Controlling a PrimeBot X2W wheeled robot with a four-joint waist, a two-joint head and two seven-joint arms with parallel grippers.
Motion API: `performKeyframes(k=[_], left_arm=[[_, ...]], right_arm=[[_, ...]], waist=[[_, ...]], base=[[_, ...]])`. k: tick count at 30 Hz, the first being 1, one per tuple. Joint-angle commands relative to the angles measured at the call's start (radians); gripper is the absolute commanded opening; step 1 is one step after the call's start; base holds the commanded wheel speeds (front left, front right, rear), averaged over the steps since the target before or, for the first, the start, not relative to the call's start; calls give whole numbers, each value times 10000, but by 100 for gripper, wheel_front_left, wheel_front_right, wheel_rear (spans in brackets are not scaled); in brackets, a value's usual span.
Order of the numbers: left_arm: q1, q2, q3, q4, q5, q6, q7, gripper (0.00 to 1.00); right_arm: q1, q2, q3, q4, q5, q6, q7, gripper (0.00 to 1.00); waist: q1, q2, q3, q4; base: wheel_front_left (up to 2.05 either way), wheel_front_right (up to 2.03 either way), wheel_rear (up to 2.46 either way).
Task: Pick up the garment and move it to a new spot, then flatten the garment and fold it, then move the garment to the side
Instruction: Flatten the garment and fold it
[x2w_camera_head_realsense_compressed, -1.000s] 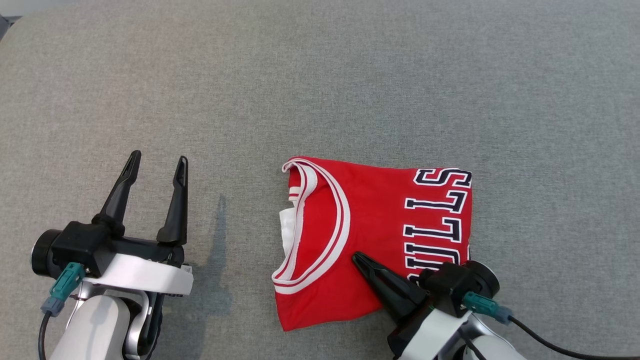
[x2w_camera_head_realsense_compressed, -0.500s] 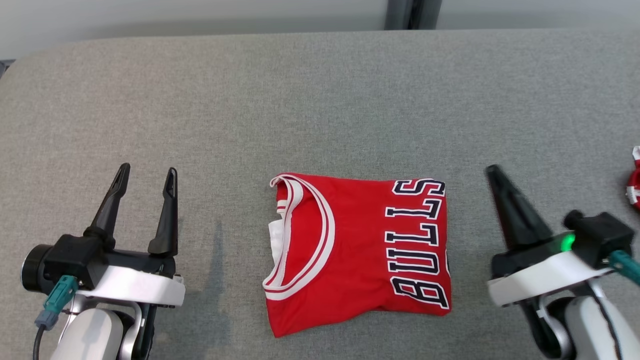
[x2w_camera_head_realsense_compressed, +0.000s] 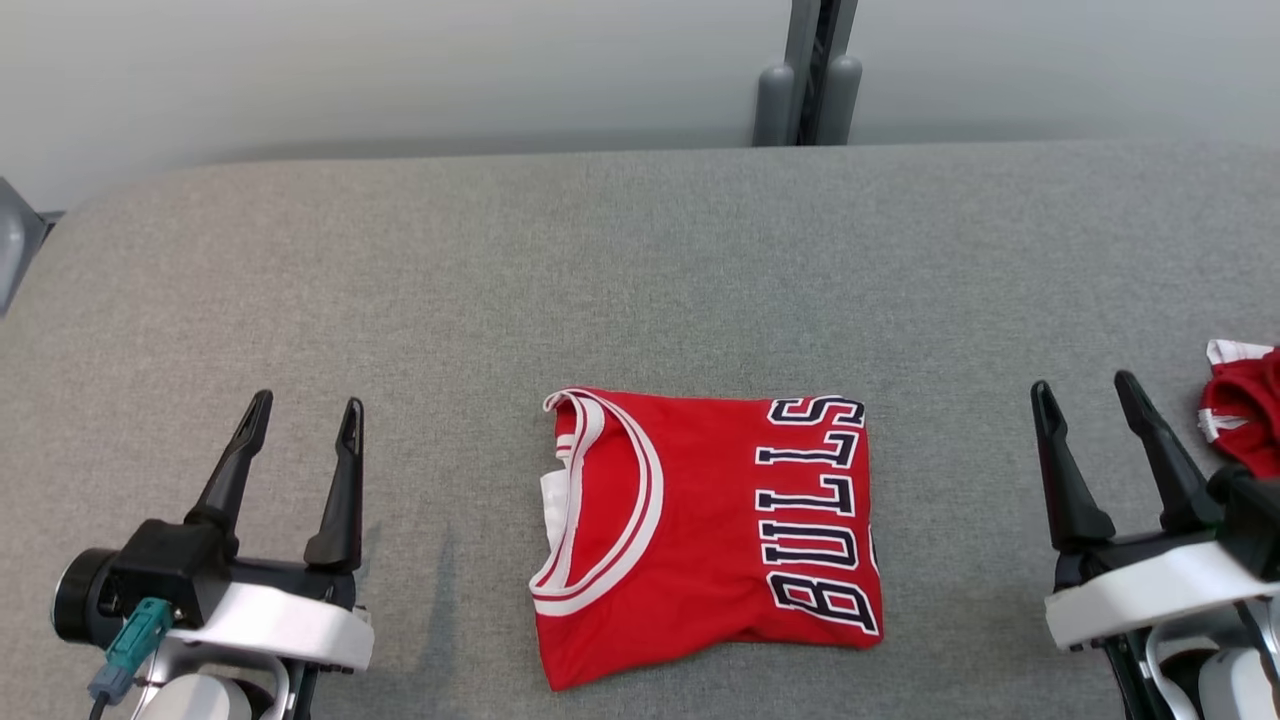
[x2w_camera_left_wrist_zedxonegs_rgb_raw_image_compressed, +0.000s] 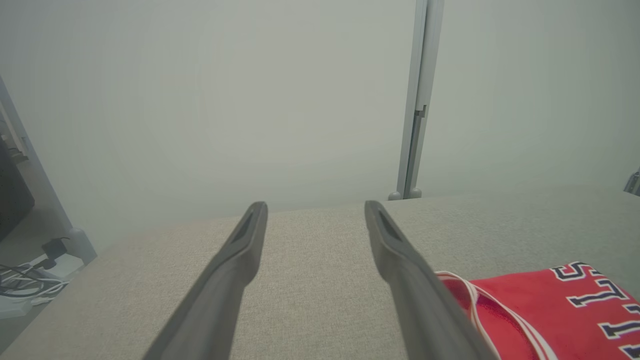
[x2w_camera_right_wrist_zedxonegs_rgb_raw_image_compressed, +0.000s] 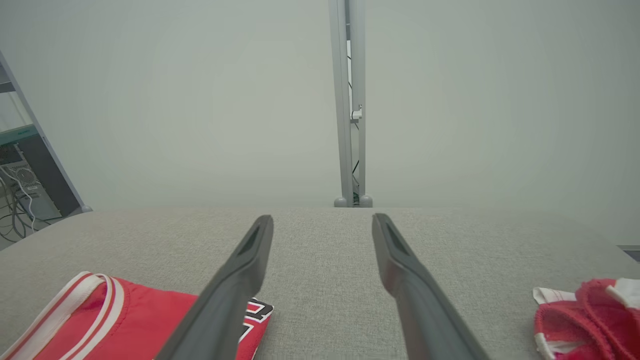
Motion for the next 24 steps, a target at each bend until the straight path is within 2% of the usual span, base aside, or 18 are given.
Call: performKeyframes(k=[1,12,24], left_arm=[[130,76,10,-19,-63,44,17,100],[742,161,-130,-81,-100,207,232,100],[1080,263,-121,-259,-181,403,402,100]], right_arm=[[197,-11,-69,-76,-54,0,68,100],[1318,113,-403,-588,-307,0,575,100],[2046,244,-713,-1285,-544,0,1048,100]], waist=[[0,0,-224,-25],[0,0,-1032,-78],[0,0,-1431,-162]], base=[[0,0,0],[0,0,0],[0,0,0]])
